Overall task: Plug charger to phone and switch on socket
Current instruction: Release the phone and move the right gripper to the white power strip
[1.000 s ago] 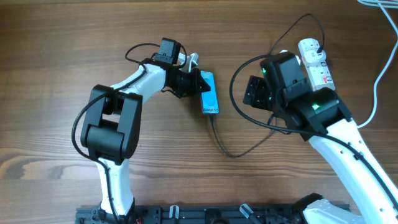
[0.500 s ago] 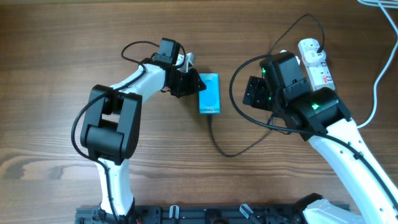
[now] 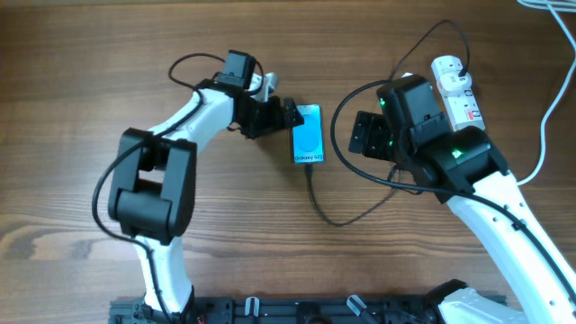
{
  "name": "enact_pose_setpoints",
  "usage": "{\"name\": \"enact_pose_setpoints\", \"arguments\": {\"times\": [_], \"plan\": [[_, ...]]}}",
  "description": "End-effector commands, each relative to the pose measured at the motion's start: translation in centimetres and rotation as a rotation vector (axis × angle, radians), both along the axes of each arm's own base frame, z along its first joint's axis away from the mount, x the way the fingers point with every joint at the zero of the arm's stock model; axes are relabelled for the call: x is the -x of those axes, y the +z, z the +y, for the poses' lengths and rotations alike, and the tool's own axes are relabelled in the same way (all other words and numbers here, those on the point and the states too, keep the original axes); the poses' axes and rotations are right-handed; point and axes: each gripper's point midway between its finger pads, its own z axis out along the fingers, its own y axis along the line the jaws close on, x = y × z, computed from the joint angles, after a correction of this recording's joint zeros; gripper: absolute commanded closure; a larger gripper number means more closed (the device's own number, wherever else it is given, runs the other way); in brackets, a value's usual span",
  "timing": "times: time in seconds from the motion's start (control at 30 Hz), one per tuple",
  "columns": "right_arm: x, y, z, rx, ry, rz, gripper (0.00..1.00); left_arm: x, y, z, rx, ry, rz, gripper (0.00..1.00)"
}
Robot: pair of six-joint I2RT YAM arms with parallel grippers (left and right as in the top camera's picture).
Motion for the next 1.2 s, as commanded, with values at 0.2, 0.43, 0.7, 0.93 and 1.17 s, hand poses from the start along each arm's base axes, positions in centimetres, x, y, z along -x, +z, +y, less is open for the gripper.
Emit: {"name": "enact_pose_setpoints", "arguments": {"times": [0.2, 0.43, 0.7, 0.93, 1.17], "plan": [[-2.0, 4.1, -4.7, -0.12, 0.055, 0.015, 0.0, -0.3, 14.8, 6.2, -0.052, 0.077, -0.341, 0.0], [-3.9, 3.4, -10.7, -0.101, -0.079, 0.051, 0.0, 4.6, 24.5, 9.8, -0.162, 0.174, -0.552, 0.0], [-6.6, 3.5, -13.8, -0.025, -0.229, -0.027, 0.0, 10.3, 24.8, 11.6, -0.228, 0.184, -0.465, 0.0], [-8.3, -1.0, -18.8, 0.036, -0.553, 0.061, 0.0, 11.2, 24.0, 11.7, -0.241, 0.176, -0.416, 0.0], [-10.5, -4.4, -20.1, 0.043, -0.58, 0.098, 0.0, 11.2, 24.0, 11.7, -0.241, 0.176, -0.416, 0.0]]}}
